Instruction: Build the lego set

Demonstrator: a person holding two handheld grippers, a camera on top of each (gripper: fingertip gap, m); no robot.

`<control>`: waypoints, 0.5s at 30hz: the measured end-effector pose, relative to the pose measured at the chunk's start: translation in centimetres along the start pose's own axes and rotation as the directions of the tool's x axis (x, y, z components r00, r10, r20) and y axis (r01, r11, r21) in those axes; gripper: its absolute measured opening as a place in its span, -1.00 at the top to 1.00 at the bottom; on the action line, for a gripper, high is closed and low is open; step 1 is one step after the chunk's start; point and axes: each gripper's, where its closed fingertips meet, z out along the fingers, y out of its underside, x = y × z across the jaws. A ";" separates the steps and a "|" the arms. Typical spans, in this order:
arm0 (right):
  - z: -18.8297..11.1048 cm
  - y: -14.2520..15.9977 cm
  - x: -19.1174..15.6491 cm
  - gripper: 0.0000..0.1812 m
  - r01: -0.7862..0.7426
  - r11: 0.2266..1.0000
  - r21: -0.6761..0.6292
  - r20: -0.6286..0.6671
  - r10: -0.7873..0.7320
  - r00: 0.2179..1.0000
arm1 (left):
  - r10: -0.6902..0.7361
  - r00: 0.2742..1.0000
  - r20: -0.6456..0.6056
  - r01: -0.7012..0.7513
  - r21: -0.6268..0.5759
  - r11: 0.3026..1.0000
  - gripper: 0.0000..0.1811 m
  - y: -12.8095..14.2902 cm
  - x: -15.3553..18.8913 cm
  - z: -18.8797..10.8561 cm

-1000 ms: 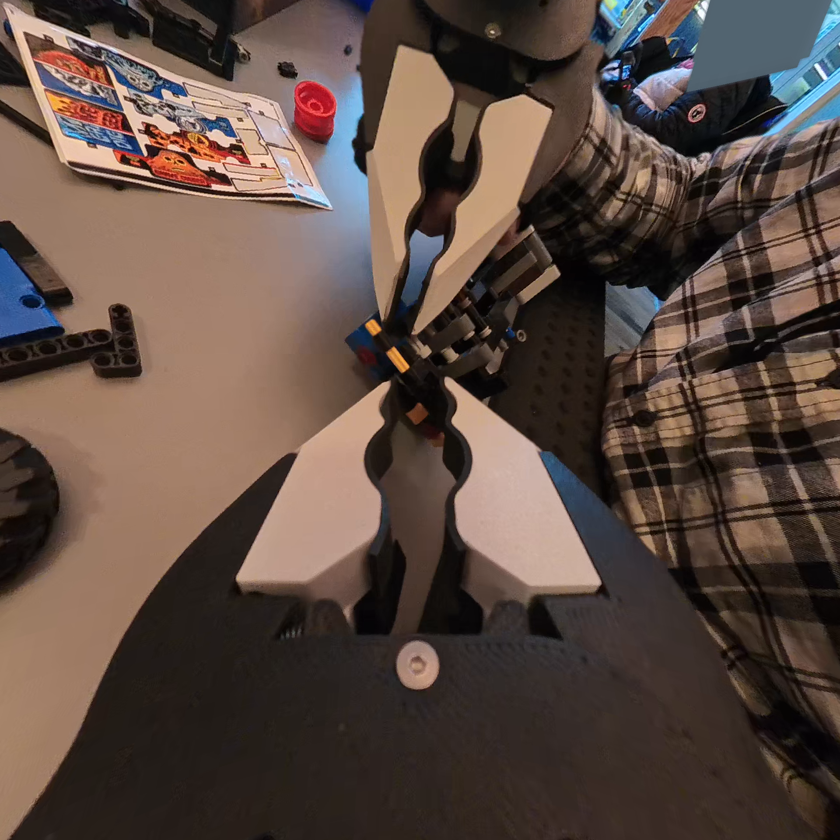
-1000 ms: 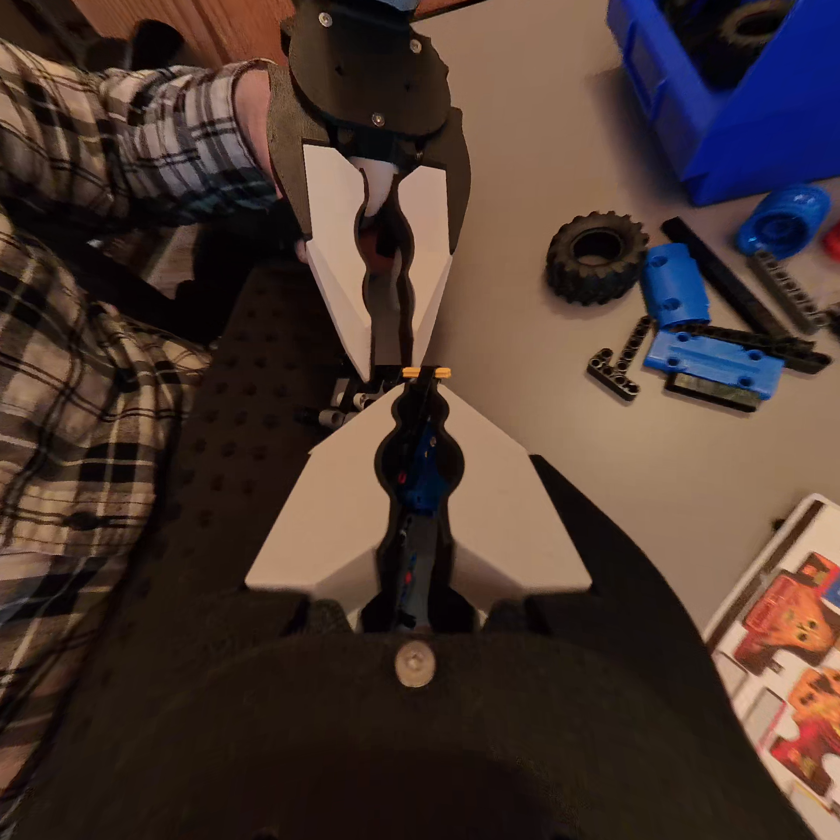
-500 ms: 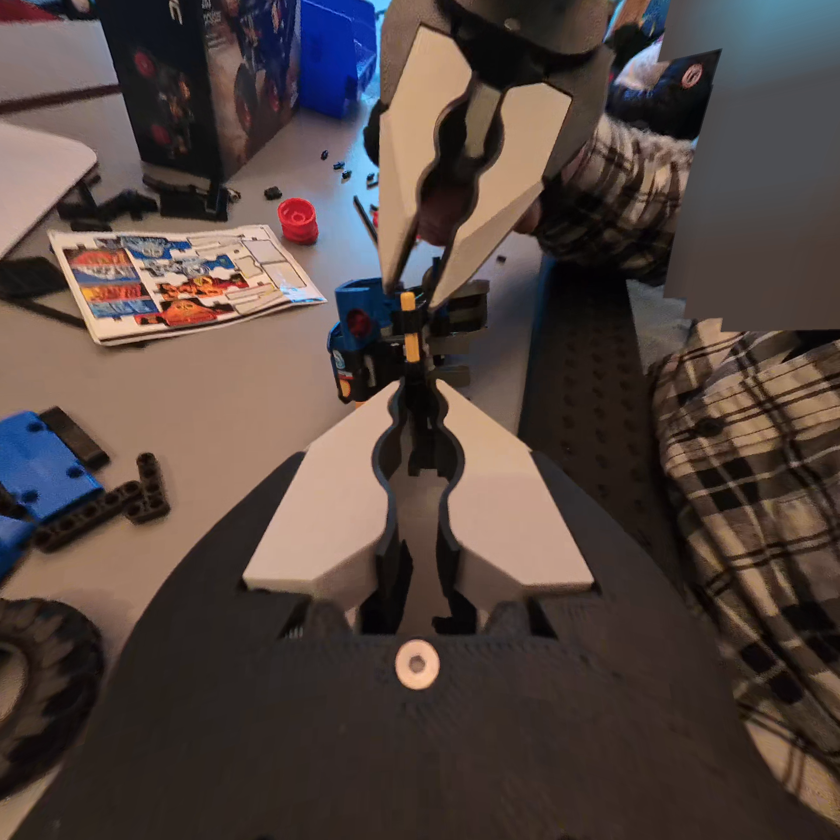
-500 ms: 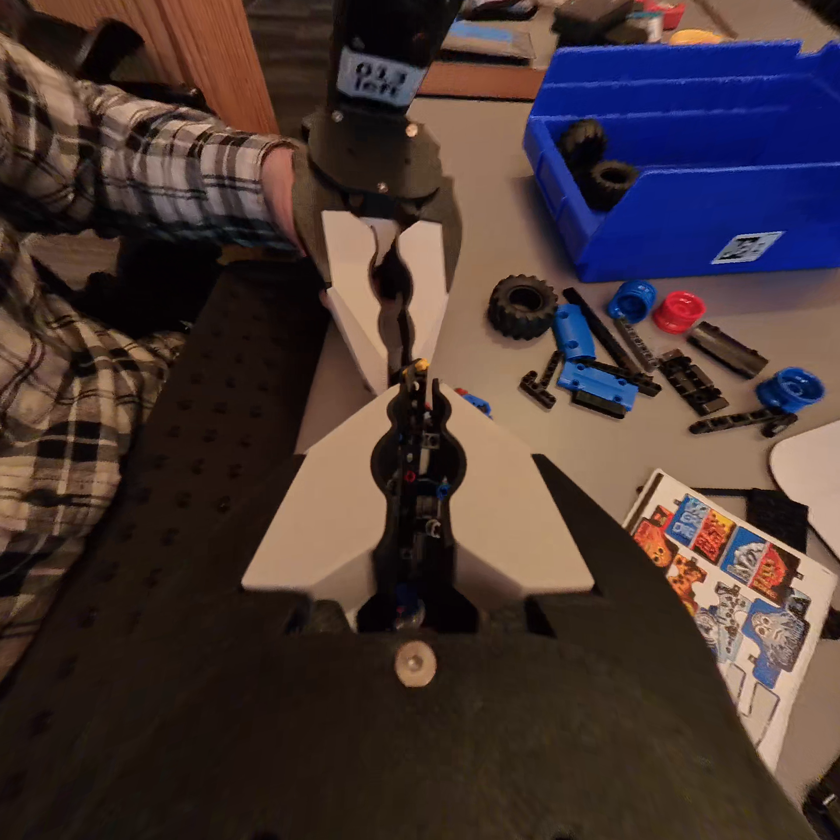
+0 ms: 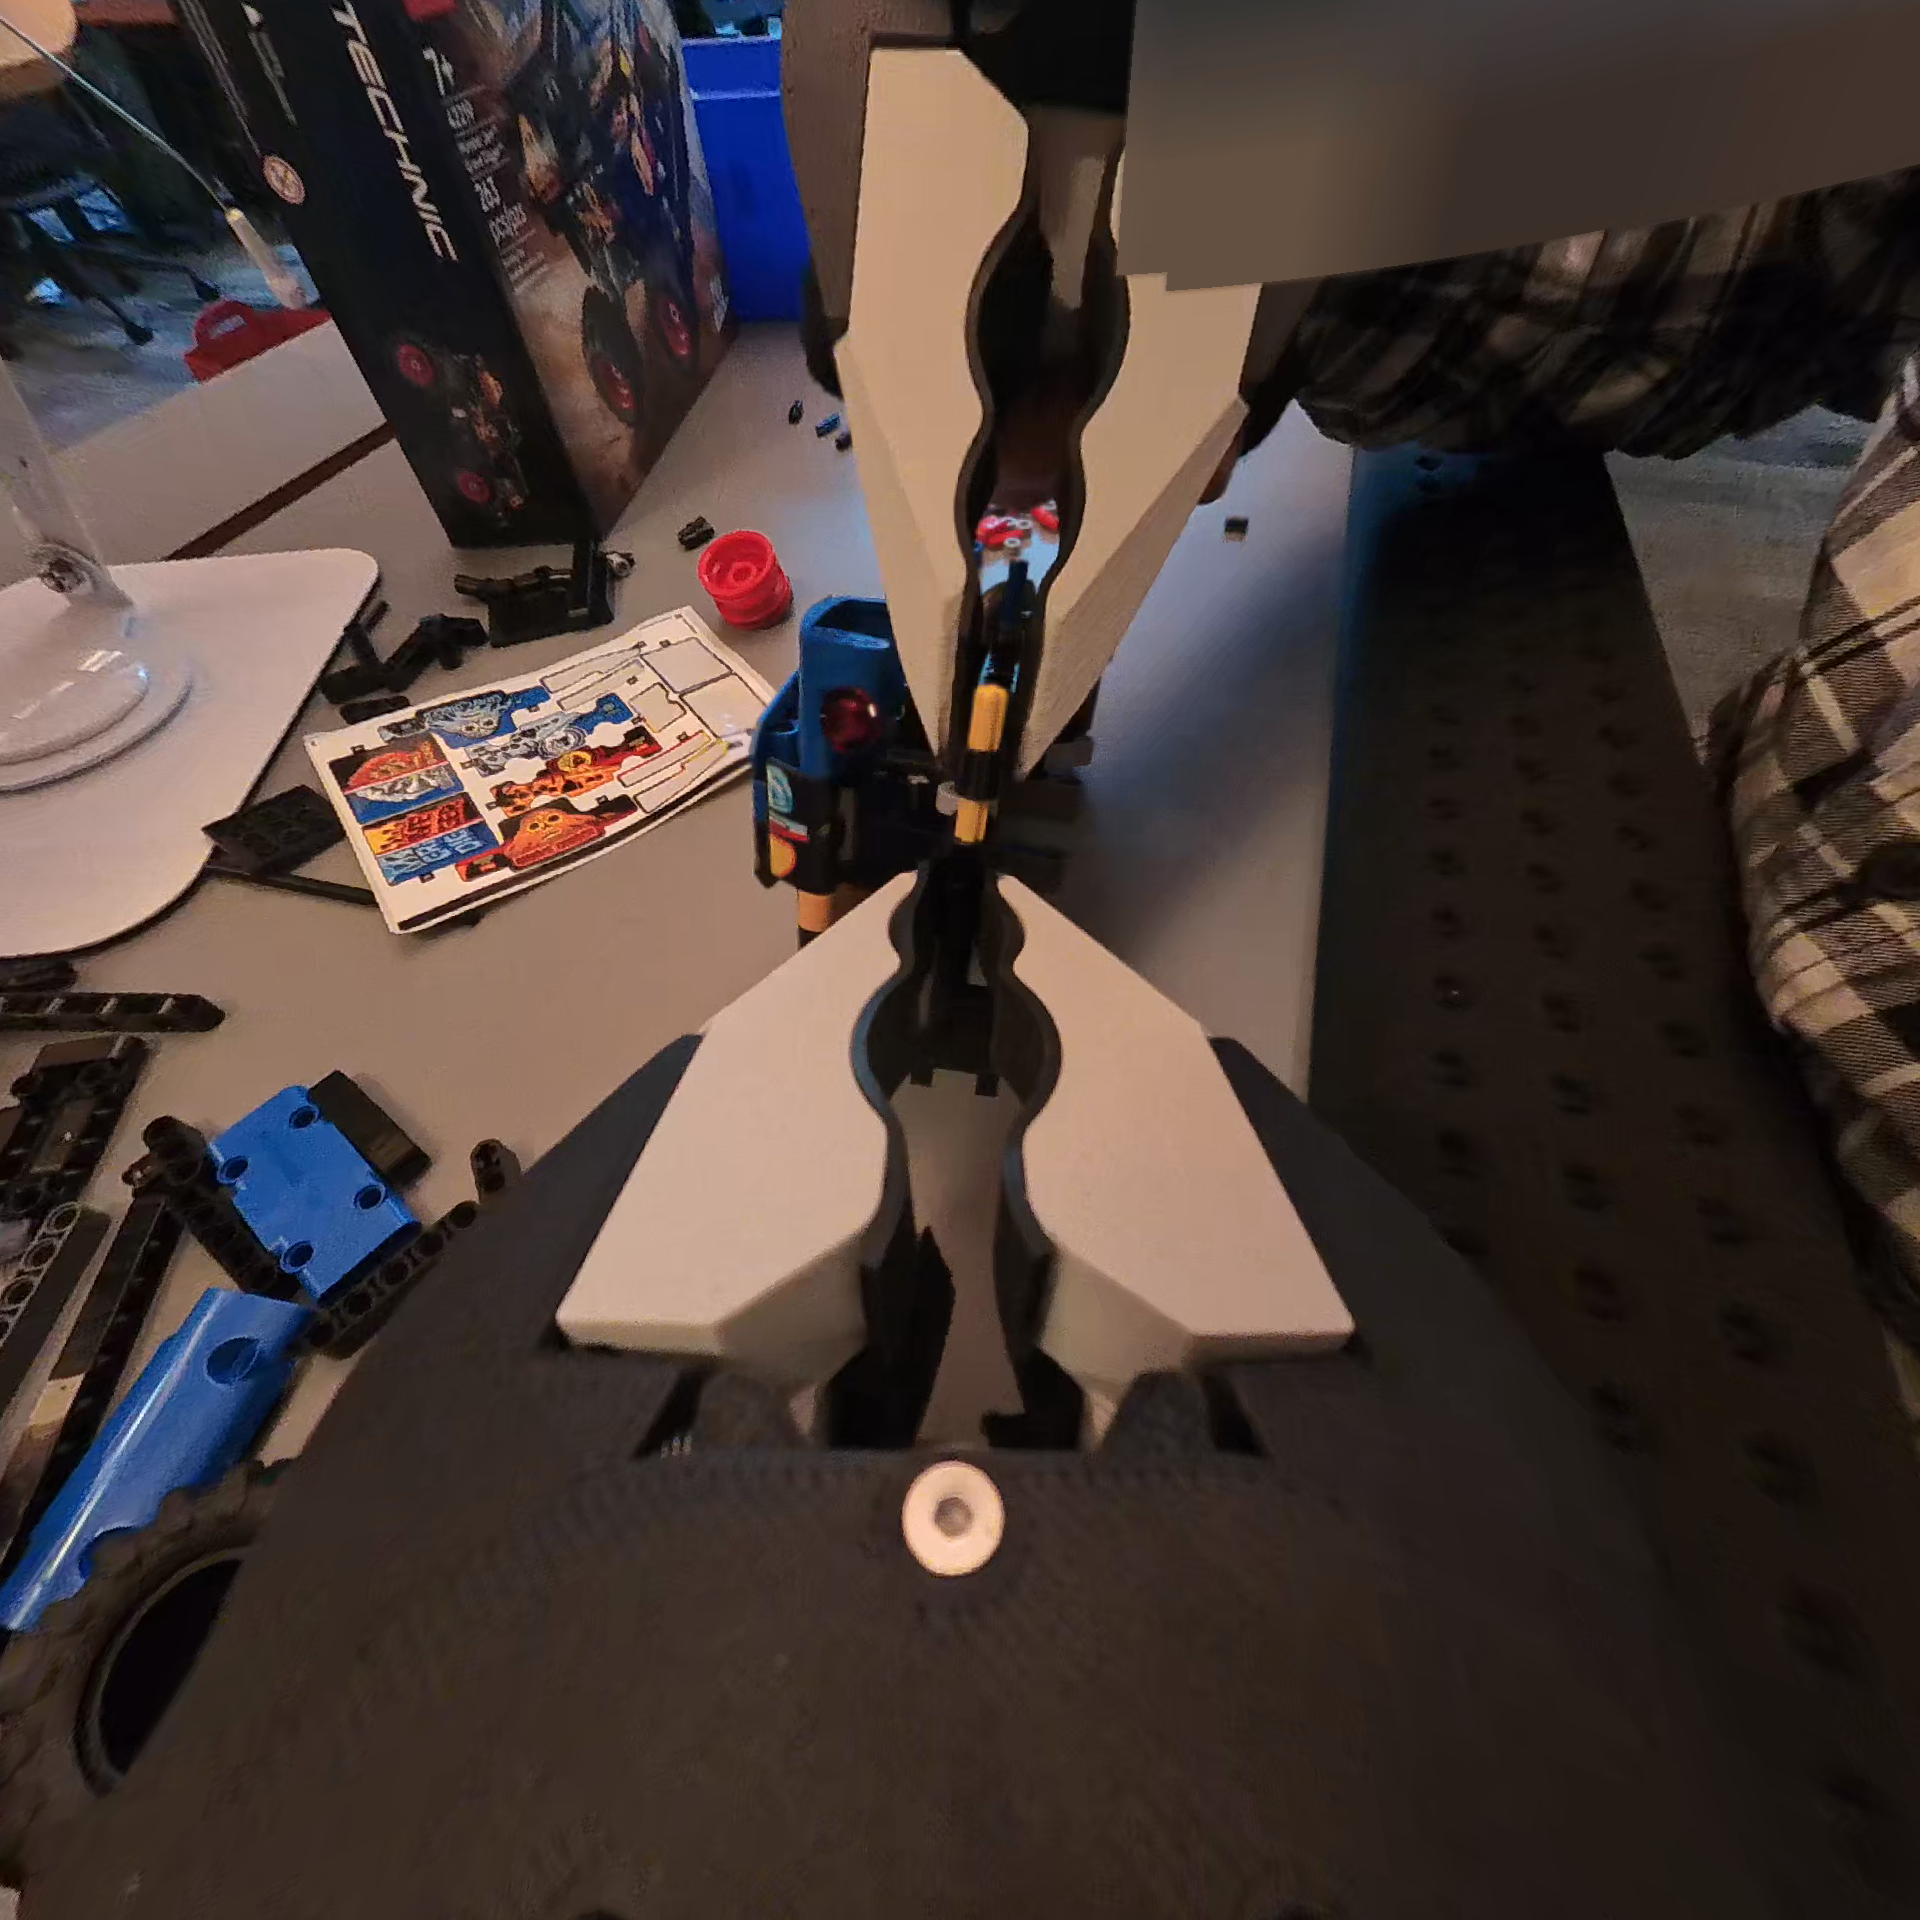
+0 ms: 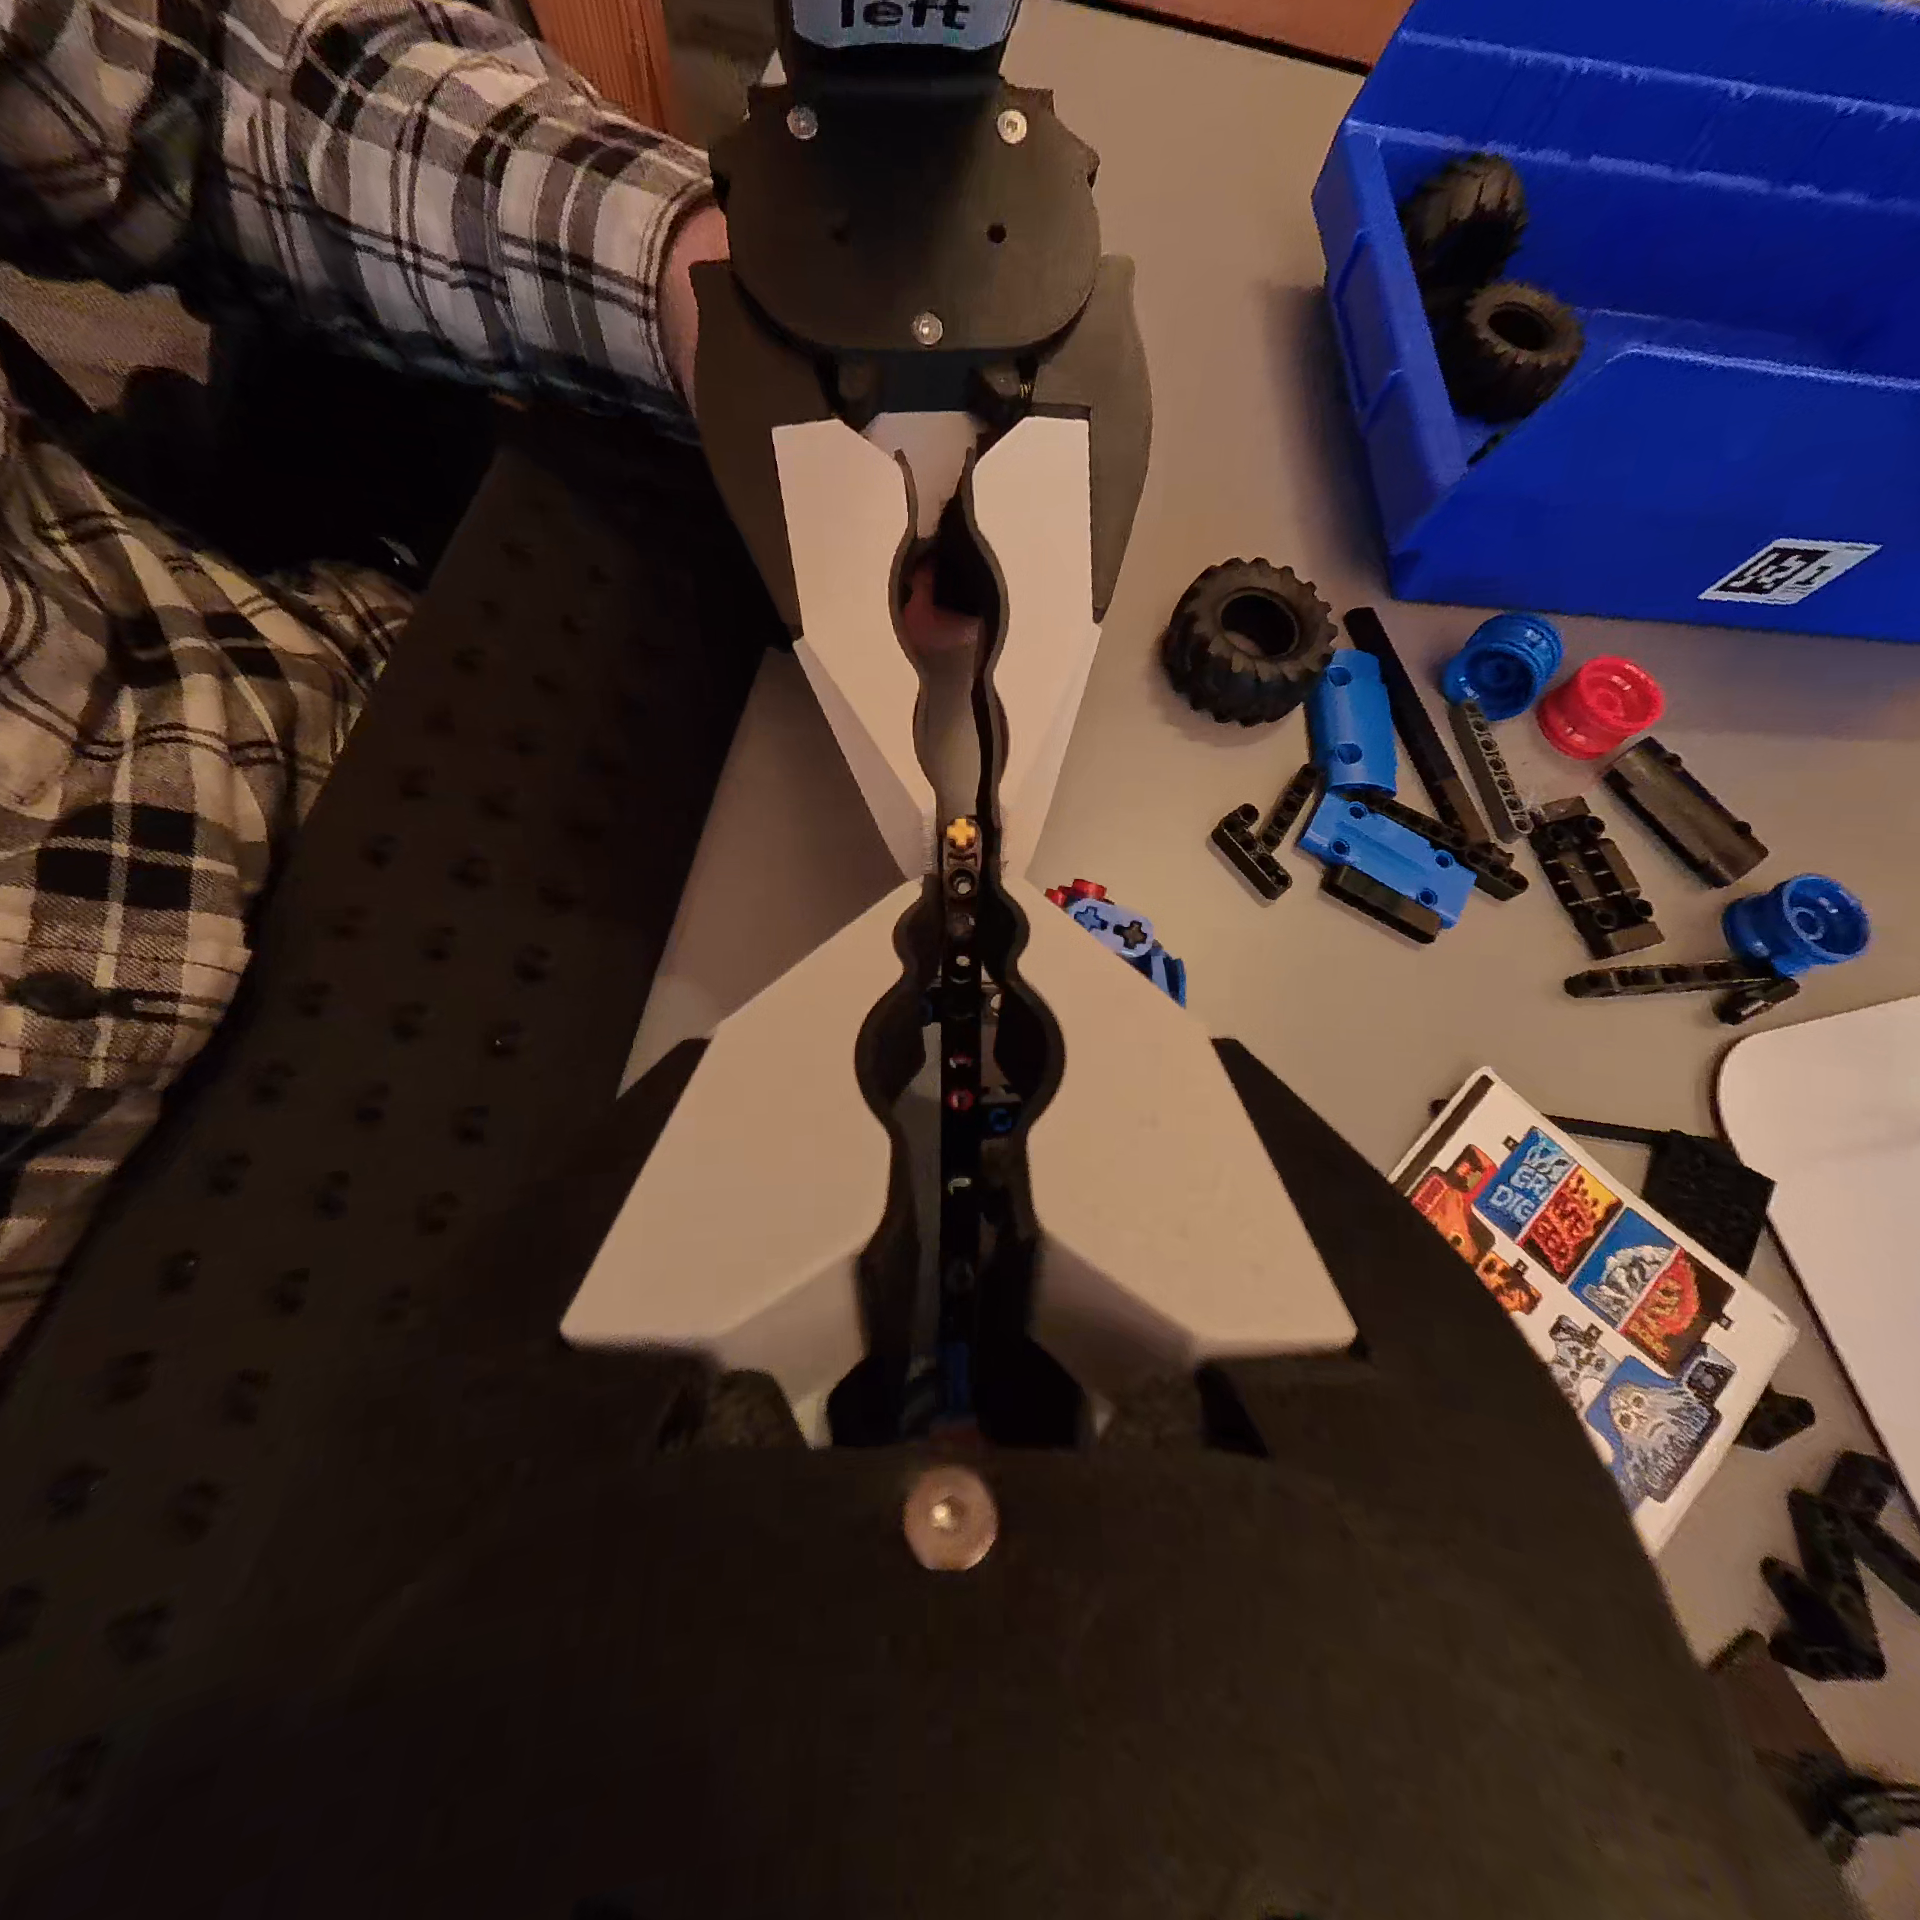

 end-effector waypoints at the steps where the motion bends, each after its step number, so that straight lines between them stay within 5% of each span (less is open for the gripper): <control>1: 0.0 0.1 0.0 0.94 0.013 1.000 -0.014 -0.006 -0.013 1.000 | 0.008 1.000 0.004 -0.008 -0.005 1.000 0.95 0.0 0.0 0.1; 15: 0.5 0.4 0.3 0.95 0.202 0.973 -0.113 -0.128 -0.216 0.968 | -0.040 0.999 0.009 0.040 -0.010 0.999 0.95 0.4 -0.3 0.2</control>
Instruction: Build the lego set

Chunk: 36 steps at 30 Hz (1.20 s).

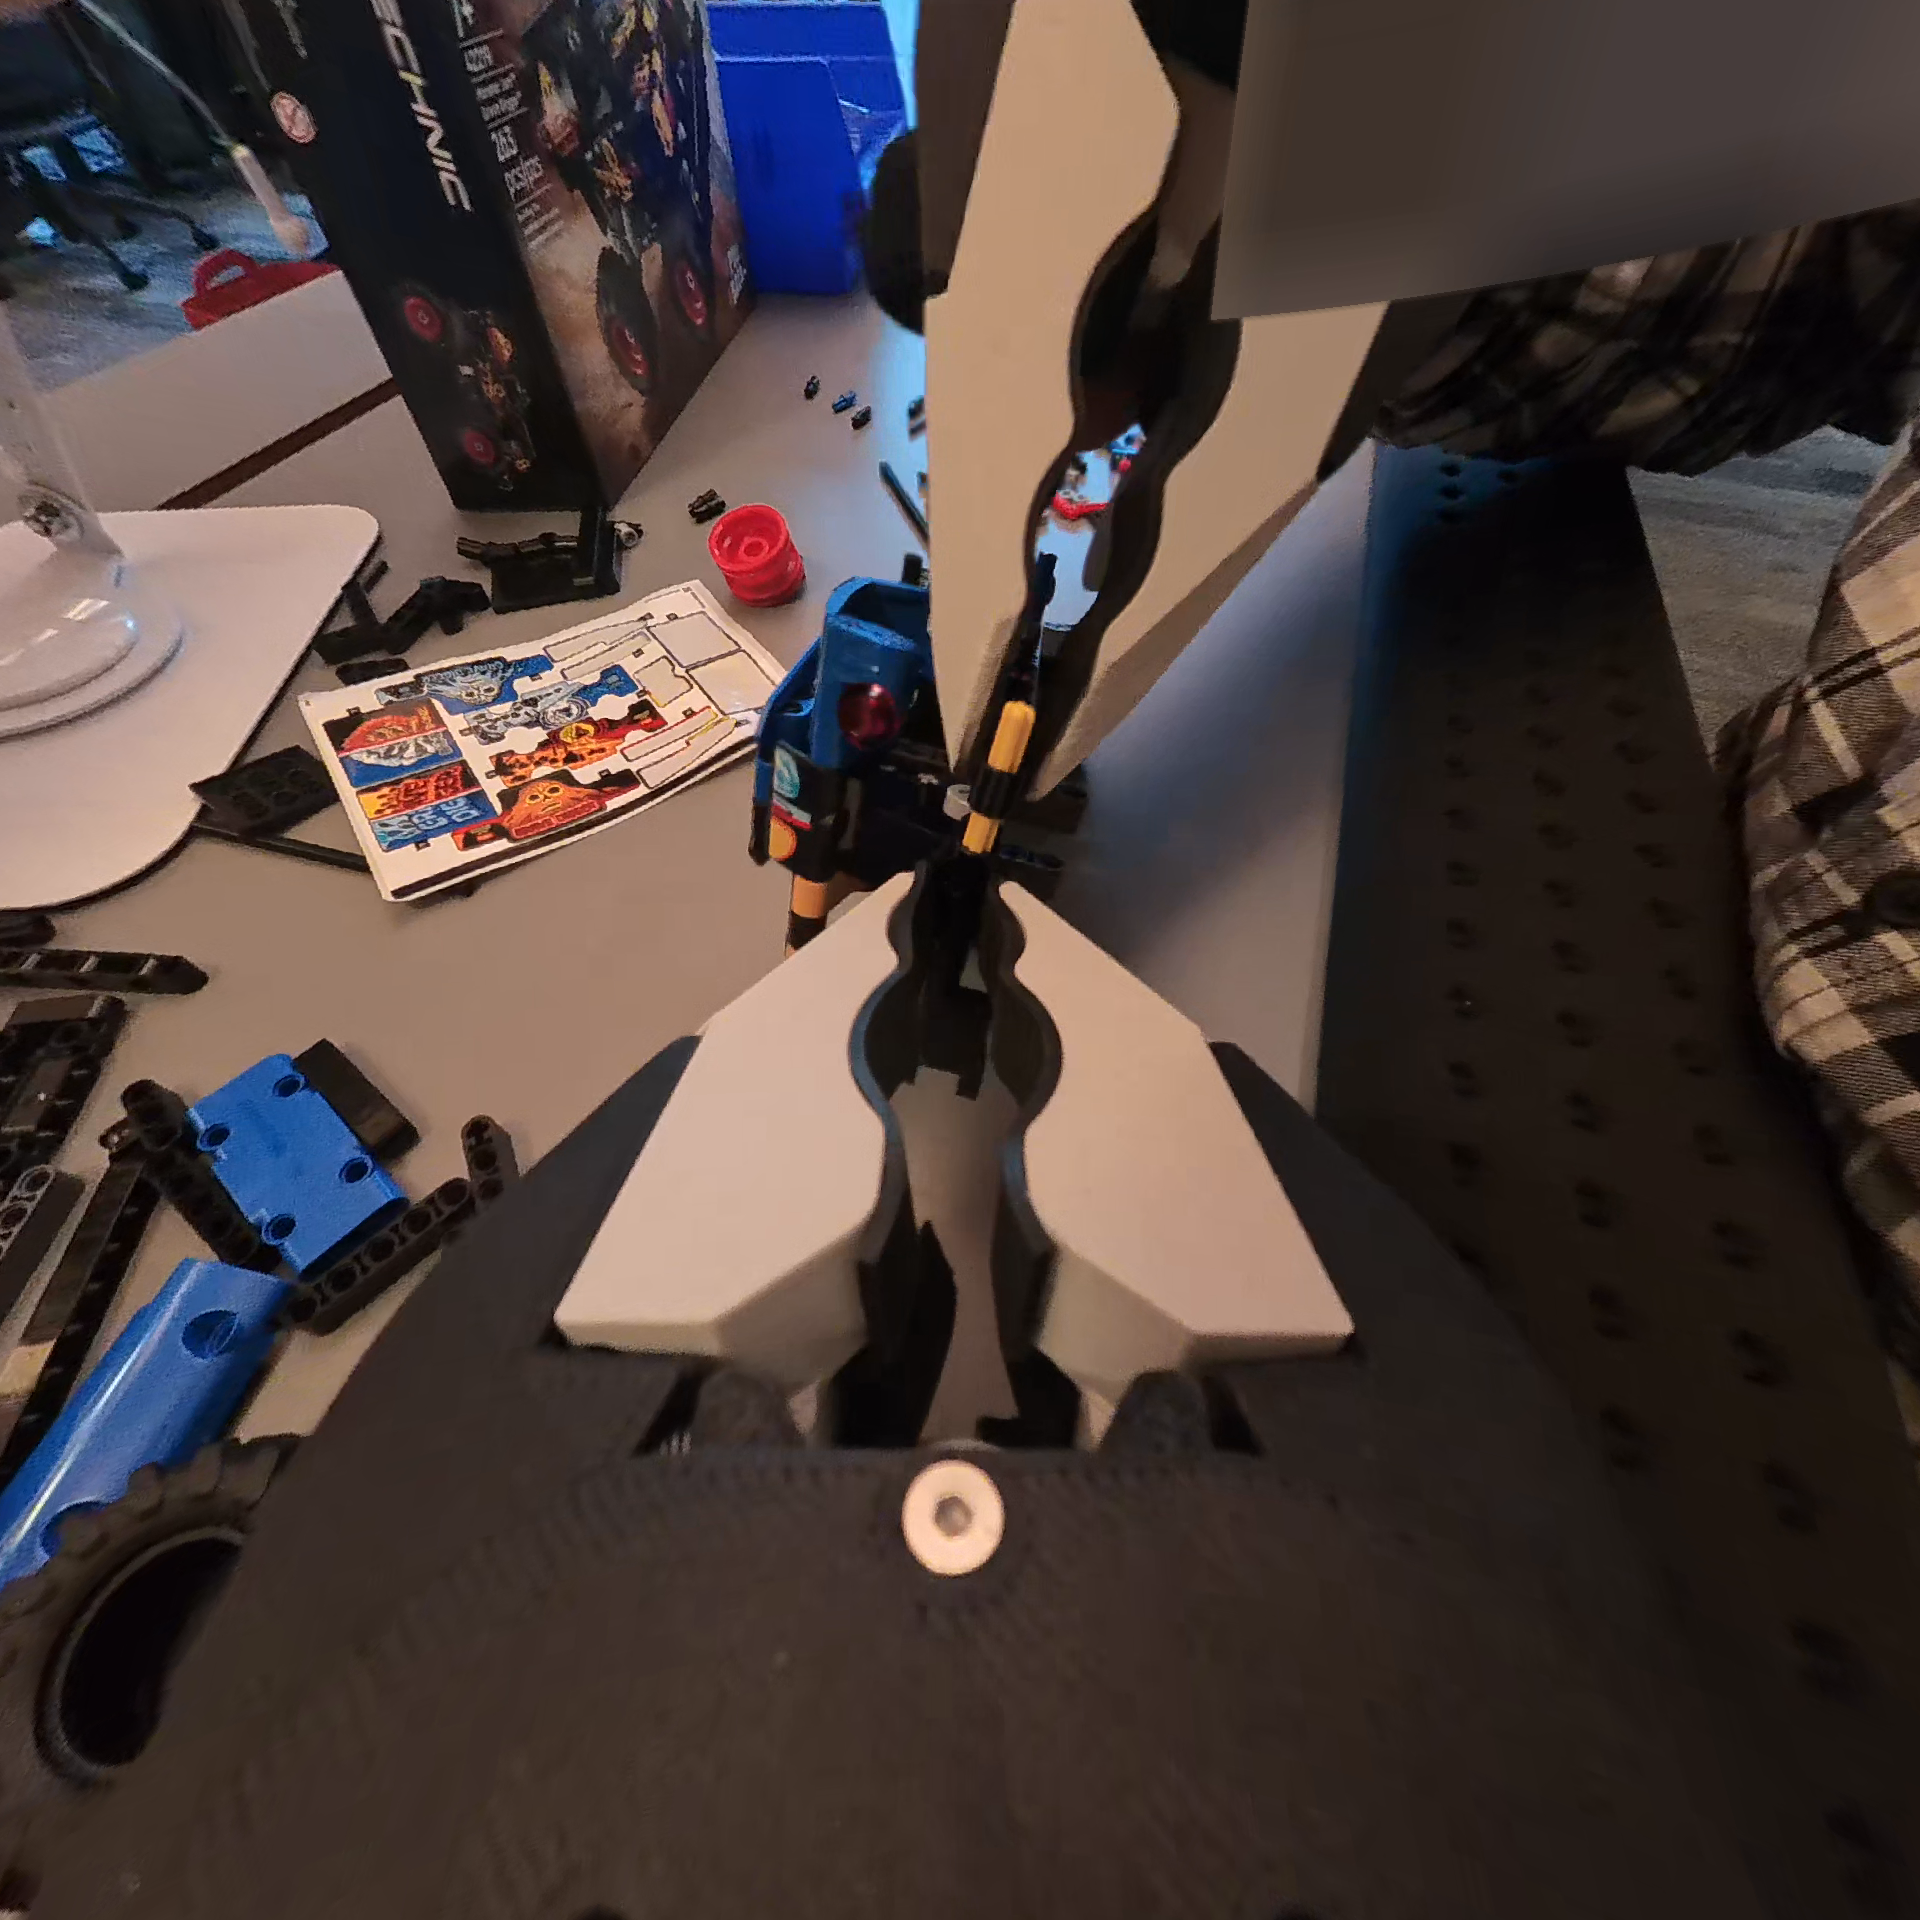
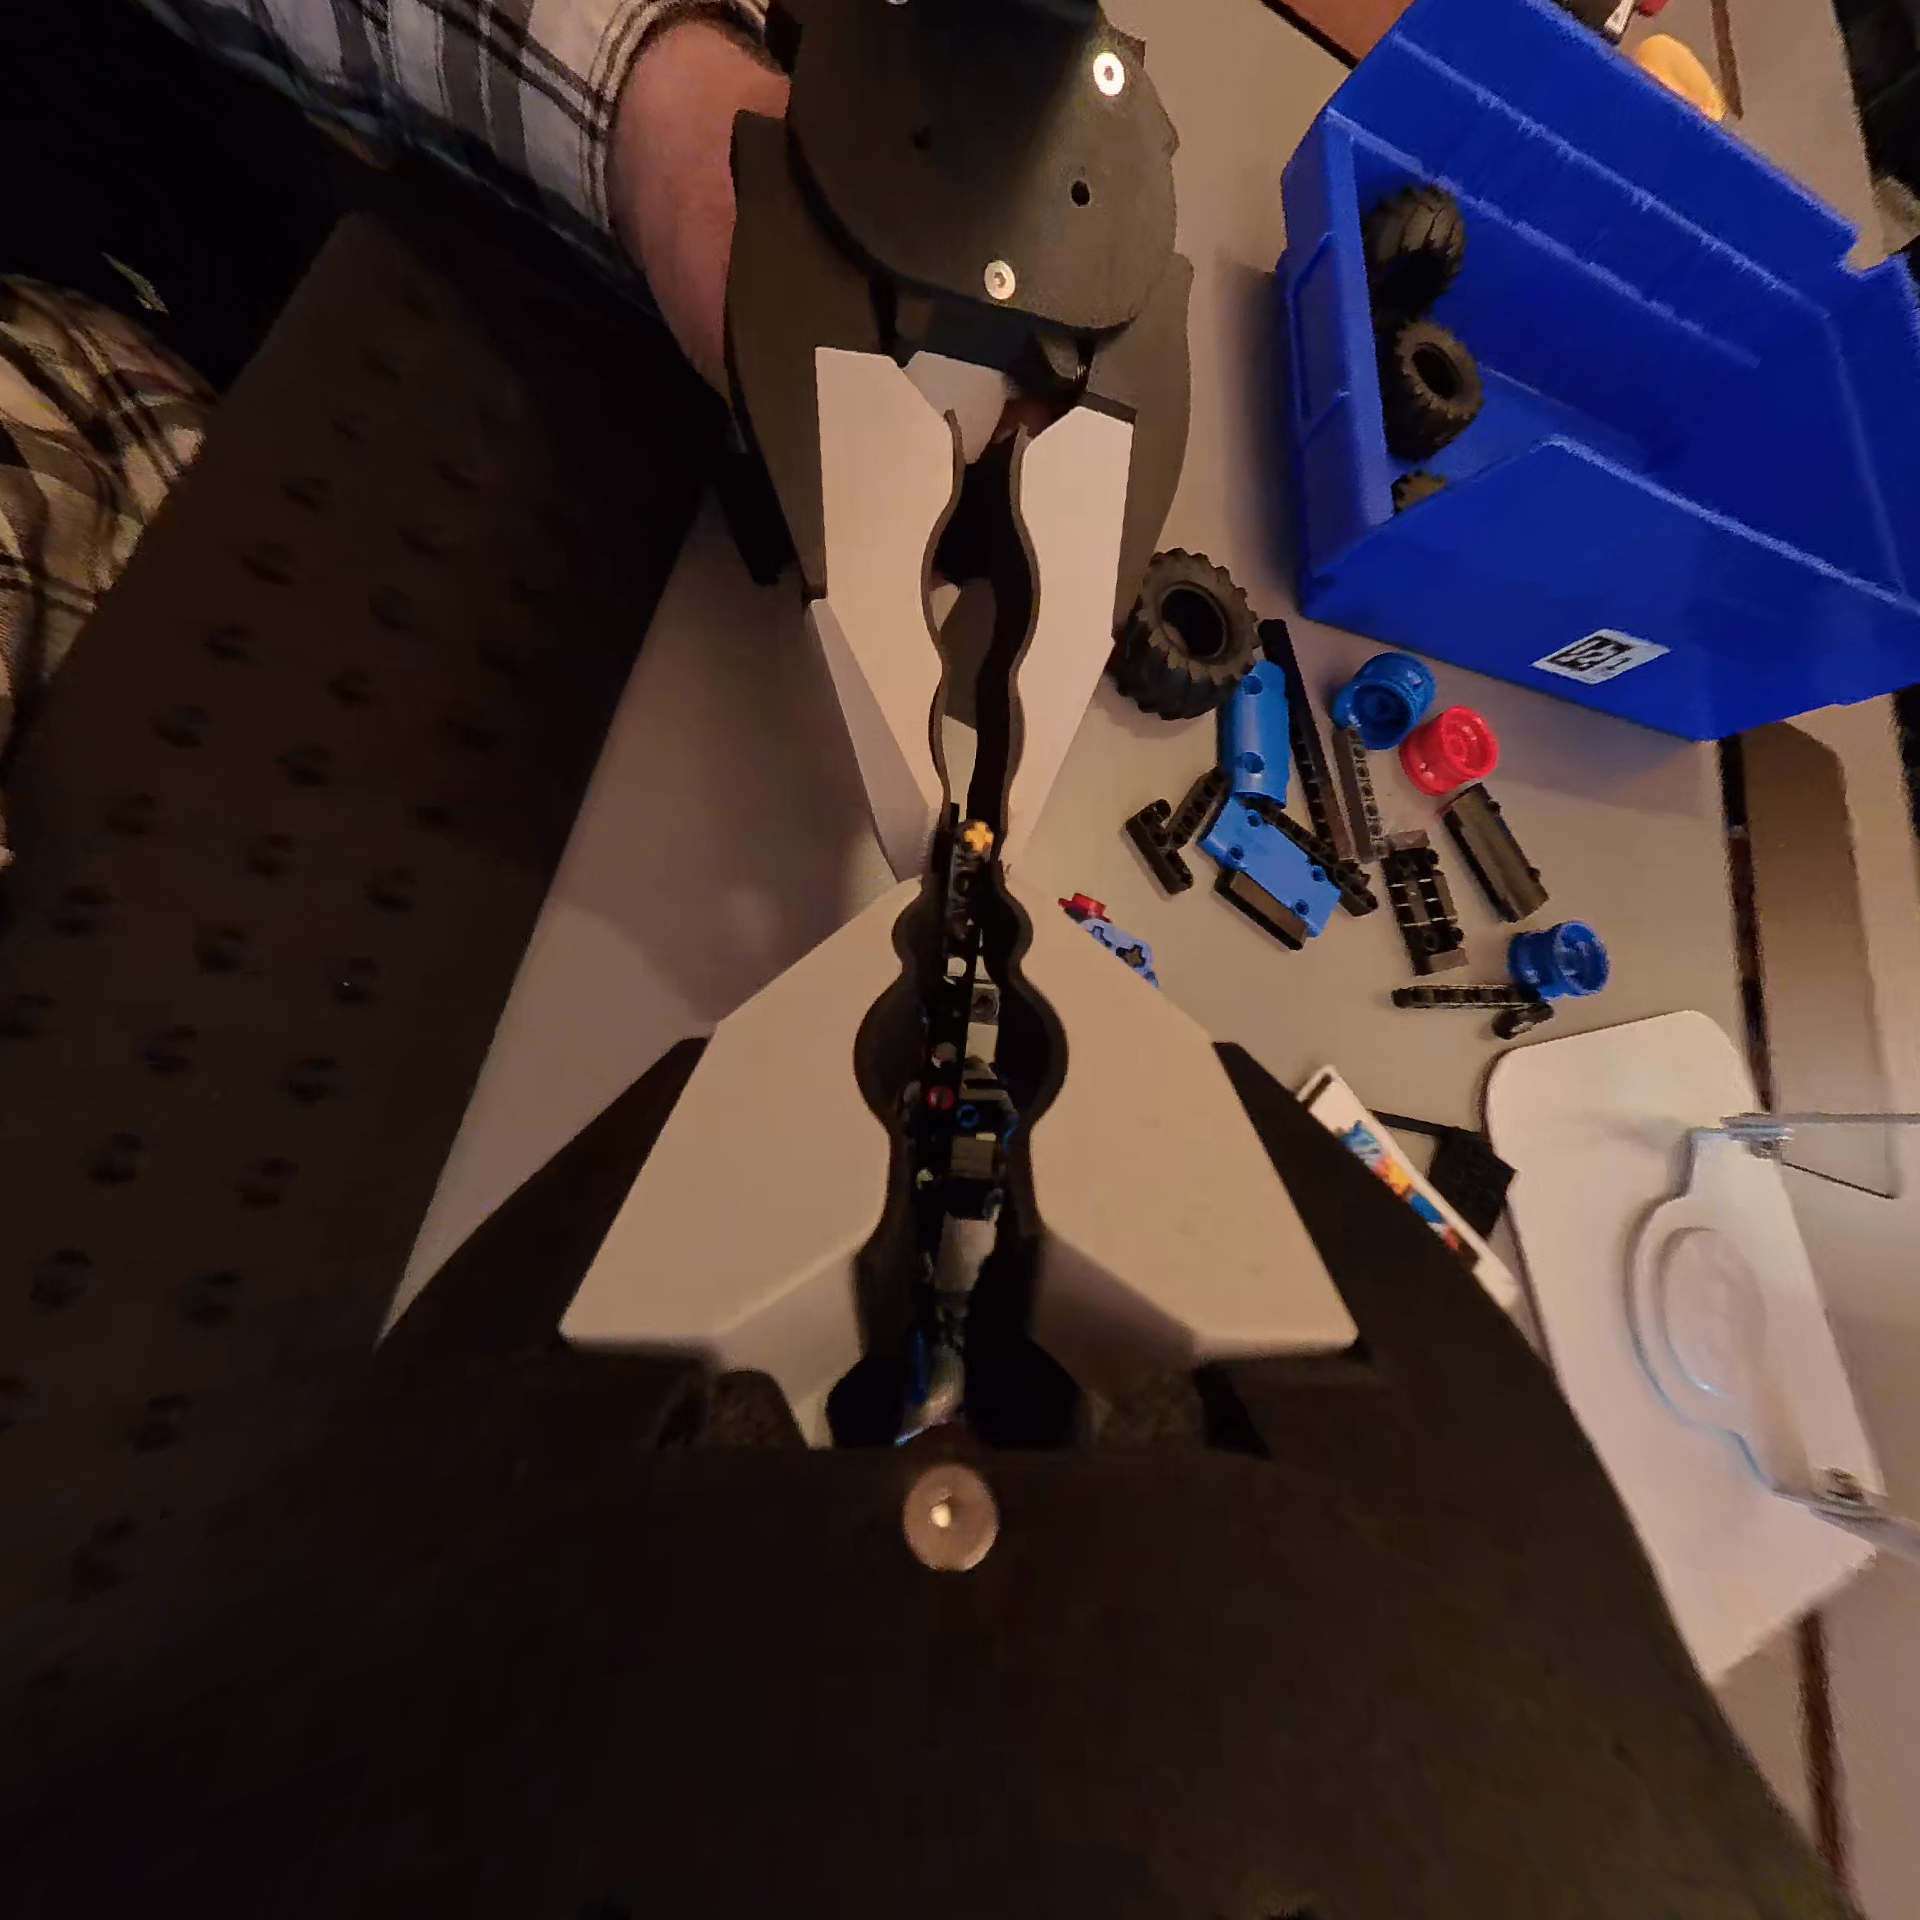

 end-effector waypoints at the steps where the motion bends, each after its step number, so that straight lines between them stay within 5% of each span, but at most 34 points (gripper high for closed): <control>1: 0.1 0.0 0.0 0.95 0.023 1.000 -0.014 -0.017 -0.023 1.000 | -0.014 1.000 0.003 0.014 0.003 1.000 0.95 0.0 -0.1 0.0; 6: 0.2 -0.1 0.3 0.94 0.007 1.000 -0.017 -0.062 -0.008 0.998 | 0.016 0.999 0.034 -0.016 0.016 1.000 0.93 0.1 -0.7 -0.2; 10: -0.3 -0.6 0.8 0.94 -0.166 0.979 0.118 0.023 0.165 0.986 | 0.038 0.998 0.054 -0.041 0.052 0.998 0.92 -0.5 -0.8 -0.4; 19: 0.1 -0.2 0.8 0.94 -0.304 0.942 0.140 0.143 0.285 0.948 | 0.055 0.997 0.057 -0.060 0.082 0.995 0.93 -1.2 -0.6 -0.3; 36: 2.1 0.3 -0.8 0.94 -0.061 0.998 0.025 -0.059 0.062 0.996 | 0.173 0.979 0.106 -0.169 -0.054 0.984 0.82 1.9 -0.7 -0.6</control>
